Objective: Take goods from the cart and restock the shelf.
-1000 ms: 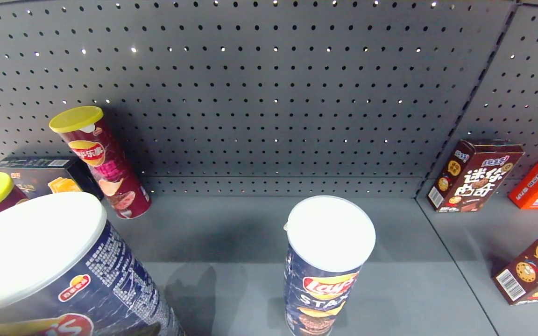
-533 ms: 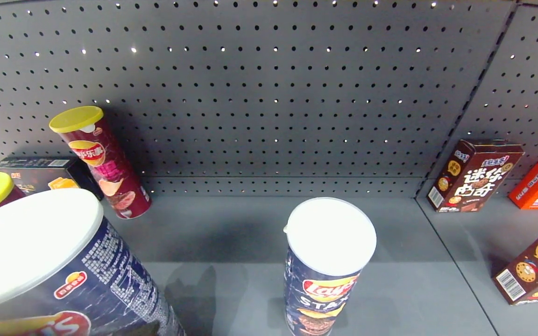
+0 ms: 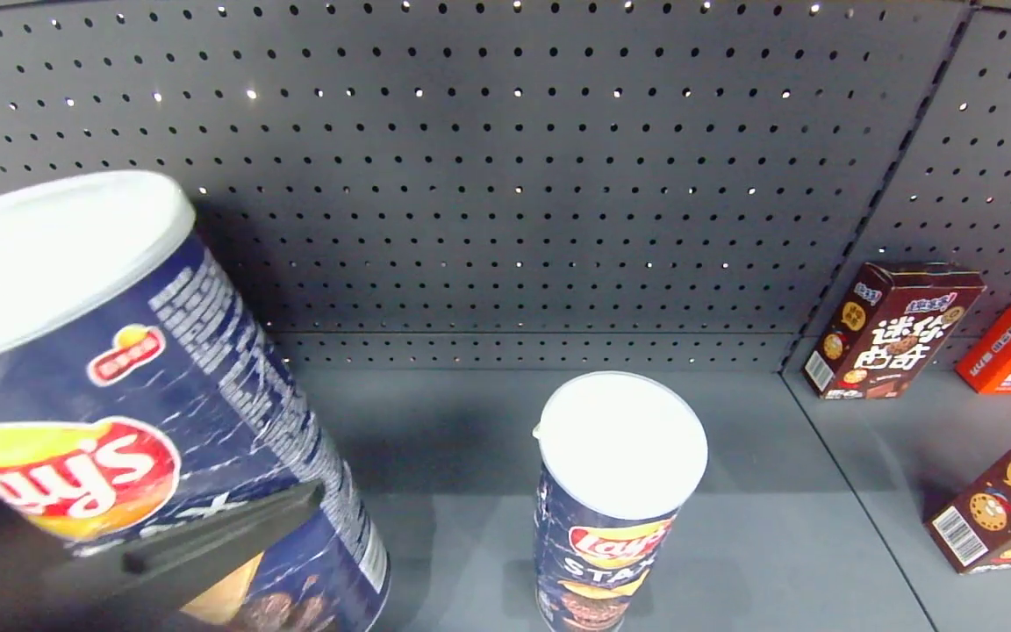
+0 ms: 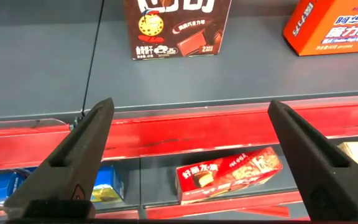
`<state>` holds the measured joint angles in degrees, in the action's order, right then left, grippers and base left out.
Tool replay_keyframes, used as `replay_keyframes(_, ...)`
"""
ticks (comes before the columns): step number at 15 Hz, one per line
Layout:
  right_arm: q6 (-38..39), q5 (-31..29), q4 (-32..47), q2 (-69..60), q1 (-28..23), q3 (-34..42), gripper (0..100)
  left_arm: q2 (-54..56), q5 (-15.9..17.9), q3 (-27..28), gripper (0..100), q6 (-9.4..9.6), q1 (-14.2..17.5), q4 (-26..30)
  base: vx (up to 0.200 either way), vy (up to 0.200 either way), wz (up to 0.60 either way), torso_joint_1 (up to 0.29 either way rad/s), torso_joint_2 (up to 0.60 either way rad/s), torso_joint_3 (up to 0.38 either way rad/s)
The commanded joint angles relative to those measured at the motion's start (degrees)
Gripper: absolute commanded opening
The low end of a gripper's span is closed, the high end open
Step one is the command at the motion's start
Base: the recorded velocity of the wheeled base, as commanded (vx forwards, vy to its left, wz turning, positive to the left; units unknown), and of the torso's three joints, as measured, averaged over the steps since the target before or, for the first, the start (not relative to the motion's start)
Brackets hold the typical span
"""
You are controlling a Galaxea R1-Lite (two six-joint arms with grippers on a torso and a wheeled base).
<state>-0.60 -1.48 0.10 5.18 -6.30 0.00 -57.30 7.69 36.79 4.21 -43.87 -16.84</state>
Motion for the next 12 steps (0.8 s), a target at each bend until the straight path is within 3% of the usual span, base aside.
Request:
replay_keyframes(1, -0.02, -0.02, -0.01, 0.27, -0.03, 0.0, 100, -6.6, -0.05, 3.81, 0, 0.28, 0.81, 0.4, 0.0, 0.0, 0.0, 0.0, 0.0, 0.0)
replay_keyframes(3, -0.02, -0.02, -0.01, 0.27, -0.03, 0.0, 100, -9.06, -0.13, 3.99, 0, 0.45, 3.44, 0.49, 0.0, 0.0, 0.0, 0.0, 0.0, 0.0)
replay_keyframes(9, -0.02, -0.02, -0.01, 0.27, -0.03, 0.0, 100, -20.4, 0.31, 9.44, 0, 0.36, 4.24, -0.39, 0.0, 0.0, 0.0, 0.0, 0.0, 0.0)
replay_keyframes(12, -0.02, -0.02, -0.01, 0.27, 0.06, 0.0, 100, -27.52, 3.12, 14.54, 0, 0.63, 6.87, -2.85, 0.0, 0.0, 0.0, 0.0, 0.0, 0.0)
